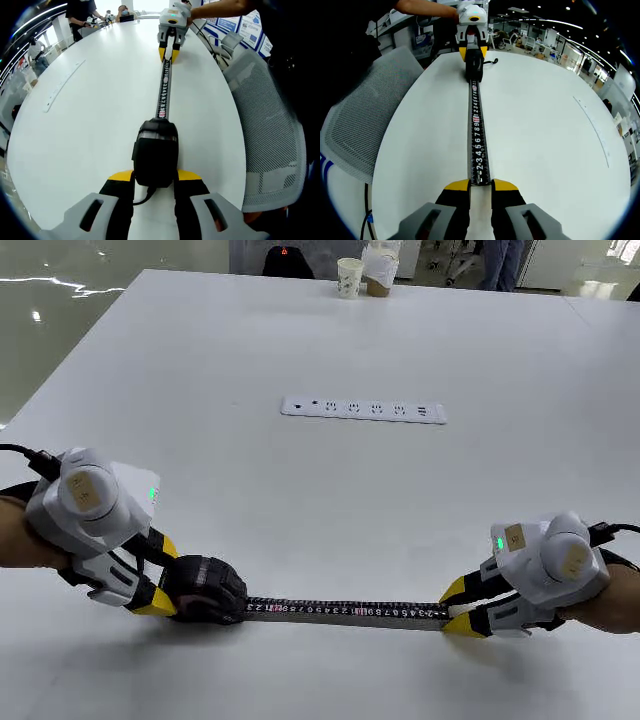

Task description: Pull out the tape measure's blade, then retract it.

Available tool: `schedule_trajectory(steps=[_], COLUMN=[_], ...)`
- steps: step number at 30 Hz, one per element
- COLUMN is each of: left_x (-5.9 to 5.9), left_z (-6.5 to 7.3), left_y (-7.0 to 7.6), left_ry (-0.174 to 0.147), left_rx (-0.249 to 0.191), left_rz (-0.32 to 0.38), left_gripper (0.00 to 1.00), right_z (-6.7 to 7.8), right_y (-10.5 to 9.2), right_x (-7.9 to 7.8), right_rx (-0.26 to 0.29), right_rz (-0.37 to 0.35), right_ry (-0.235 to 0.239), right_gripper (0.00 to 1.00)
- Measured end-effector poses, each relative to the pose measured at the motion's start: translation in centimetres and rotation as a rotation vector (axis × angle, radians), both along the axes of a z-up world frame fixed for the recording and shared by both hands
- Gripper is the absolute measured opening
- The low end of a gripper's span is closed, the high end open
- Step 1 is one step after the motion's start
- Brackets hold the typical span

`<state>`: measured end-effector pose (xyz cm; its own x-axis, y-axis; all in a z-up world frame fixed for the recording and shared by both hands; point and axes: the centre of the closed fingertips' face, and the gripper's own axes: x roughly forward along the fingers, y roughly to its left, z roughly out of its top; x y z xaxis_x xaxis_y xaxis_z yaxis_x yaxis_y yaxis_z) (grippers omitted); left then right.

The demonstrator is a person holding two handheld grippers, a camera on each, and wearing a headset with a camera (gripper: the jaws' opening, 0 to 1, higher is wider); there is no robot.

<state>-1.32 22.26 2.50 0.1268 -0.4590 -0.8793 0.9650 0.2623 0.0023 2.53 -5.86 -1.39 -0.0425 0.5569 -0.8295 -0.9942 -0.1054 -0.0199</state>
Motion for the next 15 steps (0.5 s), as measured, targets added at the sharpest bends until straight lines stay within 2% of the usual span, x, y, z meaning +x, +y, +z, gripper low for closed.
schedule_trajectory(steps=[6, 15], left_x=[-0.15, -0.49], left_z=[-0.04, 0.0], left_y=[0.14, 0.37], left_ry=[0.003, 0.015], left_rx=[0.007, -0.001], left_rz=[0.004, 0.047], left_gripper=[0.3, 0.43], right_z=[-0.03, 0.33], right_y=[-0.08, -0.34], right_x=[0.12, 0.08], right_rx=[-0.002, 0.001], right_rz=[-0.008, -0.032], right_ry=[-0.007, -0.016], right_gripper=[0.15, 0.21])
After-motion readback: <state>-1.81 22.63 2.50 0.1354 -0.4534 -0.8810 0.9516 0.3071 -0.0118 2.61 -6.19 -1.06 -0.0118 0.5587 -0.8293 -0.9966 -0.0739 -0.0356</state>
